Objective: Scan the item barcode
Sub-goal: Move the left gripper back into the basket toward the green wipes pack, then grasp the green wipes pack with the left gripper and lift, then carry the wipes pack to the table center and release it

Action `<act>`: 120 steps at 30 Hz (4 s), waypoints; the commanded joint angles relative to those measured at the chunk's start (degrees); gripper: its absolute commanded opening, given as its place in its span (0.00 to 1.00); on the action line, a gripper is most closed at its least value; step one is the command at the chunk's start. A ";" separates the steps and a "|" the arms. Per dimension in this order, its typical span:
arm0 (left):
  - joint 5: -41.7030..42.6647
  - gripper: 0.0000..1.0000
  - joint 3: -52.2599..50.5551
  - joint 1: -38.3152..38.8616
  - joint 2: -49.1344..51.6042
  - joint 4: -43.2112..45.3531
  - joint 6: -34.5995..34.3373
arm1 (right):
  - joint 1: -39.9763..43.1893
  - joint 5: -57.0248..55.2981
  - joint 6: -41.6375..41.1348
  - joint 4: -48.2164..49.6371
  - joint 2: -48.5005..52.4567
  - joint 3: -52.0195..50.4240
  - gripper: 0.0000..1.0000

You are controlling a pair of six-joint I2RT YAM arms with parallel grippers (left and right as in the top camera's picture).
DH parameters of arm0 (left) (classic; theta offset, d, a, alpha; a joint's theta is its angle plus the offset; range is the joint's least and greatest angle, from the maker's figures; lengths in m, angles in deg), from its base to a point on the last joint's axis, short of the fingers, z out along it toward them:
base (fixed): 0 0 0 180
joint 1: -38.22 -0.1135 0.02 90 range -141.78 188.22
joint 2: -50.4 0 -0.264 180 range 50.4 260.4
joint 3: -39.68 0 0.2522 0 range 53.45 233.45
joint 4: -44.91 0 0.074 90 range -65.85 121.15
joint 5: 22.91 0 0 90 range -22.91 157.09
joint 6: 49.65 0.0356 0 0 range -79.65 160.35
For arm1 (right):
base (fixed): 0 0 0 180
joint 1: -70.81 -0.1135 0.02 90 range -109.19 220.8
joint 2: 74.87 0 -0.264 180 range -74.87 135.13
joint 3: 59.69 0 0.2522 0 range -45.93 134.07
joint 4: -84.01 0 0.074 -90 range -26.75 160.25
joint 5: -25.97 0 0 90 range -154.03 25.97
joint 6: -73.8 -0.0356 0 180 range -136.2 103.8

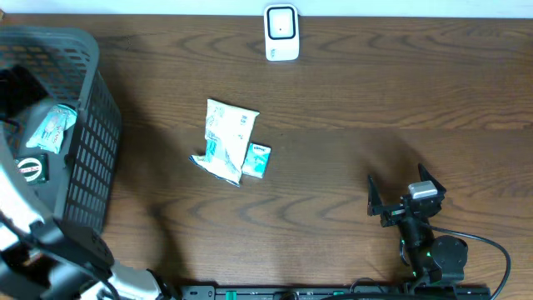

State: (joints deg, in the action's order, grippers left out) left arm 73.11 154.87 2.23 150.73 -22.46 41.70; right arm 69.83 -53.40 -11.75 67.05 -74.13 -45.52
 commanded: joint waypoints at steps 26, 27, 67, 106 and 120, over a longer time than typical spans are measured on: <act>-0.04 0.98 -6.73 -0.04 19.96 19.91 29.94 | 0.55 0.00 -0.31 -0.24 -0.09 -0.09 0.99; -0.04 0.98 -6.73 -0.04 20.13 20.09 29.97 | 0.55 0.00 -0.31 -0.24 -0.09 -0.09 0.99; -0.07 0.32 -6.82 0.07 11.67 16.61 25.14 | 0.55 0.00 -0.31 -0.26 -0.09 -0.09 0.99; 15.96 0.21 -7.52 52.98 -3.74 2.99 -20.81 | 0.55 0.00 -0.31 -0.24 -0.09 -0.09 0.99; 10.95 0.29 -7.52 65.59 14.84 1.57 -25.42 | 0.55 0.00 -0.31 -0.24 -0.09 -0.09 0.99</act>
State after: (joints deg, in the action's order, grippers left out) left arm 87.06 147.57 65.90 164.09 -20.34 18.49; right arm 69.83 -53.42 -11.75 67.05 -74.13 -45.52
